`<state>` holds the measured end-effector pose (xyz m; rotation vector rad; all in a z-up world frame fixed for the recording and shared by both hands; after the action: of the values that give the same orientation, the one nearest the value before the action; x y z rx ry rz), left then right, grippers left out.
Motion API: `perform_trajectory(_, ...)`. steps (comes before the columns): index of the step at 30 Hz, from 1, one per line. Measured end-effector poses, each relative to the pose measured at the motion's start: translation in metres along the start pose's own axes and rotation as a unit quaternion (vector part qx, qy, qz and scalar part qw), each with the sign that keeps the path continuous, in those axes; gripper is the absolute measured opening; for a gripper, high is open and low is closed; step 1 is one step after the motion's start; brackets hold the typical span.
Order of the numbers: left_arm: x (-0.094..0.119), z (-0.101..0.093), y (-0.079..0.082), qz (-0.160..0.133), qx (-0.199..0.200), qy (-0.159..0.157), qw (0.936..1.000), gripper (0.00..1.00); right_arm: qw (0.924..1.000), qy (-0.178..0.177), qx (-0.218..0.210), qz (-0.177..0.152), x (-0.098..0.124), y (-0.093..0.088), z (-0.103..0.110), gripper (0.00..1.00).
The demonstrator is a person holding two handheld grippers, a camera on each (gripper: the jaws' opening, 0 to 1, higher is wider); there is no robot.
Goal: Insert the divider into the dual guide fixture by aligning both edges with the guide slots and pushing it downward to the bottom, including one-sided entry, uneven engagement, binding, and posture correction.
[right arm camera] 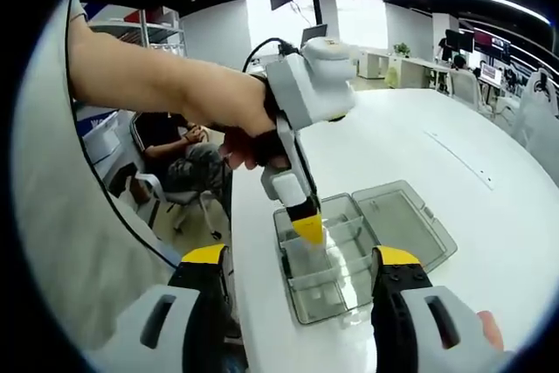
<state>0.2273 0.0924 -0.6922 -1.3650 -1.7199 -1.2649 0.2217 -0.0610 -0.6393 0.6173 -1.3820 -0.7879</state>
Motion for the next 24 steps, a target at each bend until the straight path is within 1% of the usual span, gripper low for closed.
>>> perform_trajectory(5, 0.008, 0.005, 0.000, -0.024, 0.004, -0.010, 0.9996, 0.26, 1.0000, -0.001, -0.005, -0.005, -0.001, 0.001, 0.000, 0.64)
perform_trajectory(10, 0.017, 0.010, 0.000, -0.070, 0.017, -0.037, 0.9967, 0.29, 0.9999, 0.000, -0.009, -0.005, 0.000, 0.000, -0.001, 0.65)
perform_trajectory(13, 0.022, 0.013, -0.002, -0.091, 0.033, -0.056, 0.9937, 0.31, 0.9999, -0.001, -0.009, -0.006, 0.000, 0.000, -0.001, 0.65)
perform_trajectory(15, 0.025, 0.016, -0.003, -0.105, 0.040, -0.063, 0.9917, 0.31, 0.9999, 0.000, -0.010, -0.007, 0.001, 0.001, -0.001, 0.65)
perform_trajectory(16, 0.025, 0.016, -0.003, -0.107, 0.042, -0.066, 0.9912, 0.32, 0.9999, 0.001, -0.010, -0.007, 0.000, 0.001, -0.002, 0.65)
perform_trajectory(18, 0.028, 0.018, -0.004, -0.122, 0.056, -0.079, 0.9878, 0.33, 0.9999, 0.002, -0.010, -0.008, 0.001, 0.002, -0.002, 0.65)
perform_trajectory(20, 0.032, 0.019, -0.004, -0.139, 0.061, -0.090, 0.9843, 0.33, 0.9999, 0.002, -0.009, -0.007, 0.001, 0.002, -0.002, 0.66)
perform_trajectory(24, 0.037, 0.018, -0.005, -0.157, 0.065, -0.106, 0.9798, 0.35, 0.9999, 0.003, -0.008, -0.008, 0.001, 0.002, -0.002, 0.66)
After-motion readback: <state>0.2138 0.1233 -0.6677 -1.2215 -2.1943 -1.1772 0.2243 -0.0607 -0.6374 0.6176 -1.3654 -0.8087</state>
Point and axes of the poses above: the point that each gripper's makers call its tool centre point, and the gripper's own axes: x roughly backward along the fingers, z roughly to its left, y roughly out of its top, the point moved 8 cm from there along x, roughly backward along the fingers, and after that the axes turned 1 degree about -x, right-handed, at the moved point
